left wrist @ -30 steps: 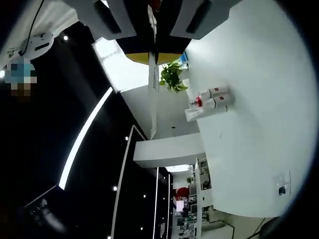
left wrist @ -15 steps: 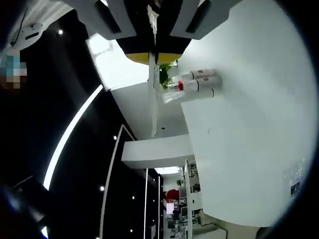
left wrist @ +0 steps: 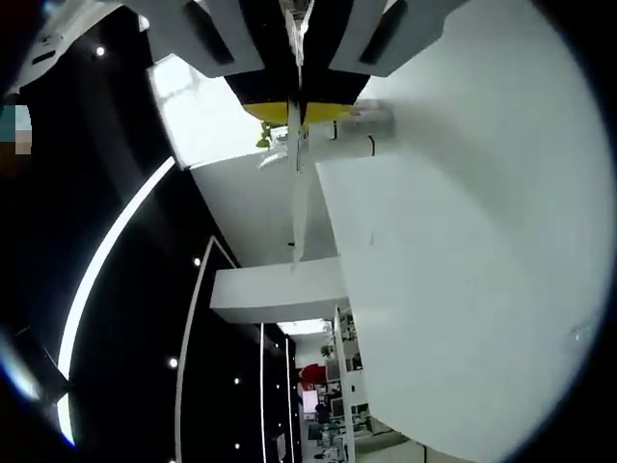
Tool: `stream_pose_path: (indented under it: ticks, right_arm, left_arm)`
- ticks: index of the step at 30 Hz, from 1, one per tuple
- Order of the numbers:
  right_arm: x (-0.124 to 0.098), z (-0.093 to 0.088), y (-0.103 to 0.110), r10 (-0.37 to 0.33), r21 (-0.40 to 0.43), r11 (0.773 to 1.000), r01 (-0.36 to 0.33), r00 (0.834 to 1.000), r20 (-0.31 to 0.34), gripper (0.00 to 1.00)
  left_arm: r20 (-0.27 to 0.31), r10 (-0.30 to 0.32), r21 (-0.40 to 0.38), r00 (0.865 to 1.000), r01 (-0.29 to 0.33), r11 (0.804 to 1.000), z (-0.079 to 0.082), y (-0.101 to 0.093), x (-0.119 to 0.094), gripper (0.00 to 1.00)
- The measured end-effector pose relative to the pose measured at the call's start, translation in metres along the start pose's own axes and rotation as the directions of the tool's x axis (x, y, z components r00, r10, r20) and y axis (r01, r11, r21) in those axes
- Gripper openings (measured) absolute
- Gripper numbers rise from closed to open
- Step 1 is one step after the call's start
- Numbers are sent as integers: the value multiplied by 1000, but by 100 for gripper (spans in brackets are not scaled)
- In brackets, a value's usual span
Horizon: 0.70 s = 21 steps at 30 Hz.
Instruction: Arrange the skincare products in the storage area until every visible bottle or jar stands upright without overlapping.
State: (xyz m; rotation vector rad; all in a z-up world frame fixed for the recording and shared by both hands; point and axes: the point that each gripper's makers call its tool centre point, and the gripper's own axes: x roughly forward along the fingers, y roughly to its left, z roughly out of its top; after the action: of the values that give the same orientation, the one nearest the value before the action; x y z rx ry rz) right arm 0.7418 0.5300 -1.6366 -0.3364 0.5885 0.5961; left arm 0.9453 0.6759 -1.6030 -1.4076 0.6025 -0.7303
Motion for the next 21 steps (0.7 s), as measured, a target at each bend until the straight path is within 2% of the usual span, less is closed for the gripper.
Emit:
stream_pose_path:
  ticks: [5, 9, 13, 21]
  right_arm:
    - [0, -1, -4, -21, -11, 1000, 21, 1000, -6, 75]
    - [2, -7, -4, -16, -7, 1000, 16, 999, -30, 74]
    - [1, -9, -5, -19, -27, 999, 18, 999, -42, 70]
    - [3, -13, -5, -16, -27, 1000, 15, 998, -55, 70]
  left_arm:
    - [10, 35, -7, 999, -35, 999, 6, 16, 8, 1]
    - [18, 90, -14, 996, -90, 996, 6, 35, 14, 1]
    - [13, 120, -20, 993, -120, 993, 4, 47, 22, 1]
    - [-7, 211, -16, 977, -211, 977, 0, 75, 38, 1]
